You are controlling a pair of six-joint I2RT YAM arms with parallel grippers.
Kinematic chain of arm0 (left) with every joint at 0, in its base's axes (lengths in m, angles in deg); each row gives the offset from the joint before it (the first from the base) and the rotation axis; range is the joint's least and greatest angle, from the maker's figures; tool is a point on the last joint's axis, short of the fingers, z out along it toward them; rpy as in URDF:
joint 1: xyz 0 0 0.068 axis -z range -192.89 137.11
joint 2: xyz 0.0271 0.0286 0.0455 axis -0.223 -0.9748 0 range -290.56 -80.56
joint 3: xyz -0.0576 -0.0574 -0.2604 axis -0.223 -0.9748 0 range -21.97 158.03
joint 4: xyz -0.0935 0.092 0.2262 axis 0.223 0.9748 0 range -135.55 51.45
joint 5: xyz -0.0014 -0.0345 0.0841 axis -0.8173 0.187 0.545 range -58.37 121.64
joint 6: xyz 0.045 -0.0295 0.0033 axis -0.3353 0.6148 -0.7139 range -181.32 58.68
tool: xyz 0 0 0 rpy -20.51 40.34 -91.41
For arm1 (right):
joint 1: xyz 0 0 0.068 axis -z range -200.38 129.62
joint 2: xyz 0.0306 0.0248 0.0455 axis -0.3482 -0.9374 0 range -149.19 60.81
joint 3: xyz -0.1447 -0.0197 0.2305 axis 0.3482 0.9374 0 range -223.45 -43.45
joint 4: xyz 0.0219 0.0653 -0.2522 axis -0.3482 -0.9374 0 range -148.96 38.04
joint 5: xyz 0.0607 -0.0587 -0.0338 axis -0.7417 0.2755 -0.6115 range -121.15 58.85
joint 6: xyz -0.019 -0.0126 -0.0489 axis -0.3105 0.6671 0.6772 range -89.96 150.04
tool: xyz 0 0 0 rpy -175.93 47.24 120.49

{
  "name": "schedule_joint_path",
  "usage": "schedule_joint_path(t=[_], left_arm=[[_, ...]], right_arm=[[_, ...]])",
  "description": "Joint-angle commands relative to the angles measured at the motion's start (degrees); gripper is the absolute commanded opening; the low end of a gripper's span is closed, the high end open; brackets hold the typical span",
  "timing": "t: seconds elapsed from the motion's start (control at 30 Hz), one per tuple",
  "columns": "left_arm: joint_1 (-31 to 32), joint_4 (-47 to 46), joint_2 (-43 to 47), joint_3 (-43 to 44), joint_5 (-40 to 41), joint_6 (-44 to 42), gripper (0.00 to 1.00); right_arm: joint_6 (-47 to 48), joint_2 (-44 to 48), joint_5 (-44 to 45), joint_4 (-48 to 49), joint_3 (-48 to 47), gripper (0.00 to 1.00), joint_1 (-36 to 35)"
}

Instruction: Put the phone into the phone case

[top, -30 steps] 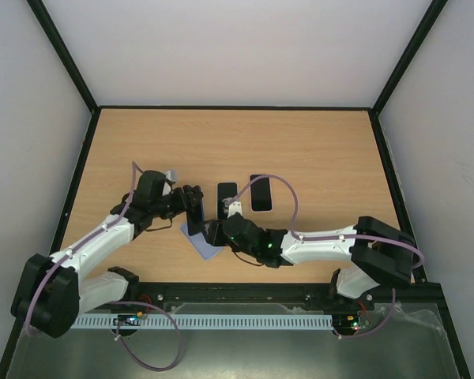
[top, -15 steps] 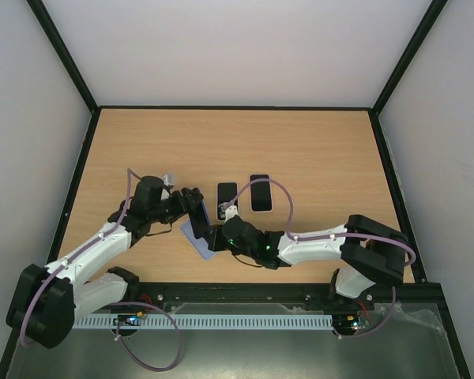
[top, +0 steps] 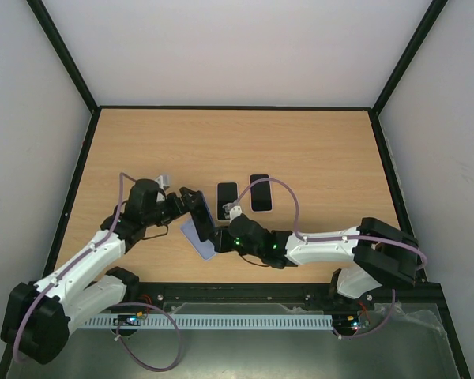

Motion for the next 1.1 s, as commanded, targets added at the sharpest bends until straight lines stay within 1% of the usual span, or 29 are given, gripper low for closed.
schedule_joint_path(t=[0.0, 0.17, 0.33, 0.5, 0.77, 0.87, 1.07], left_arm=[[-0.03, 5.73, 2.0, 1.12, 4.52, -2.67, 0.99], [-0.37, 8.22, 3.28, -0.4, 6.8, -3.8, 0.95], [-1.54, 6.34, 4.8, -4.24, 5.32, -2.93, 0.92], [-1.97, 2.92, 5.34, -8.0, 3.2, -1.98, 0.89], [-2.06, -1.12, 5.21, -11.6, 3.23, -2.58, 0.87], [-2.06, -1.84, 4.21, -12.64, 3.65, -3.29, 0.87], [-2.06, -5.54, 3.57, -15.73, 2.03, -2.57, 0.85]], right_arm=[[4.41, 2.19, -5.07, -0.52, -0.04, 0.02, 0.32], [7.79, 2.52, -8.22, -4.35, -0.14, 0.02, 0.7], [10.3, 1.47, -10.48, -6.44, -0.59, 0.02, 2.37], [10.94, -2.34, -13.88, -4.54, -0.5, 0.02, 3.6], [10.03, -8.21, -16.72, -0.07, -1.04, 0.02, 4.14], [9.67, -9.62, -17.61, 0.95, -1.14, 0.02, 4.13], [7.82, -11.39, -20.32, 4.06, 0.14, 0.02, 4.14]])
